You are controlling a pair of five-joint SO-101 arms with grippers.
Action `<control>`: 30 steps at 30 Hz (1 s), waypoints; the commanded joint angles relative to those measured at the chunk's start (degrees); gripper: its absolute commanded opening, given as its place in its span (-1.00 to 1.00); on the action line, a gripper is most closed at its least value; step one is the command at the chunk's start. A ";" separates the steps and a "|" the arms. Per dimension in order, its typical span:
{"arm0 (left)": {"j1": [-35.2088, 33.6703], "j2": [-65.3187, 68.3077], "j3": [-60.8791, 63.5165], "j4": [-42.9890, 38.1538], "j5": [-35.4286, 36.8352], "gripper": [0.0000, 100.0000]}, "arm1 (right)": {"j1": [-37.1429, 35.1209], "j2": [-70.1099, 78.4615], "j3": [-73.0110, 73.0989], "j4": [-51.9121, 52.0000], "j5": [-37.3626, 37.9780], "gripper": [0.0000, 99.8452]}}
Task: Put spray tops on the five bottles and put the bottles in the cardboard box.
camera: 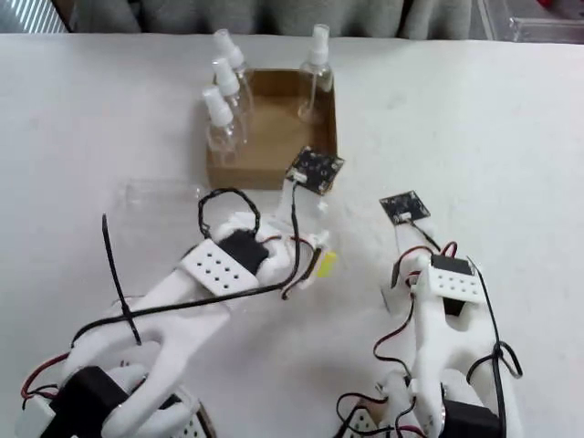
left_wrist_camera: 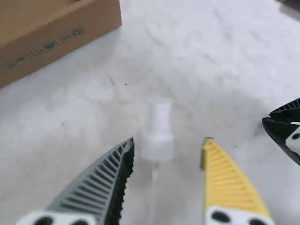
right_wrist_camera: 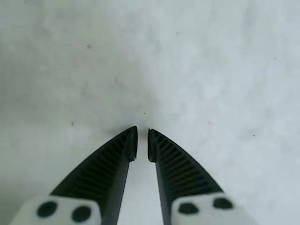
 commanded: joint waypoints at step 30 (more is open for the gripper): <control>-36.97 -1.45 -16.53 17.41 -66.46 -0.53 | 0.40 -0.84 -0.44 -0.84 -0.35 -0.97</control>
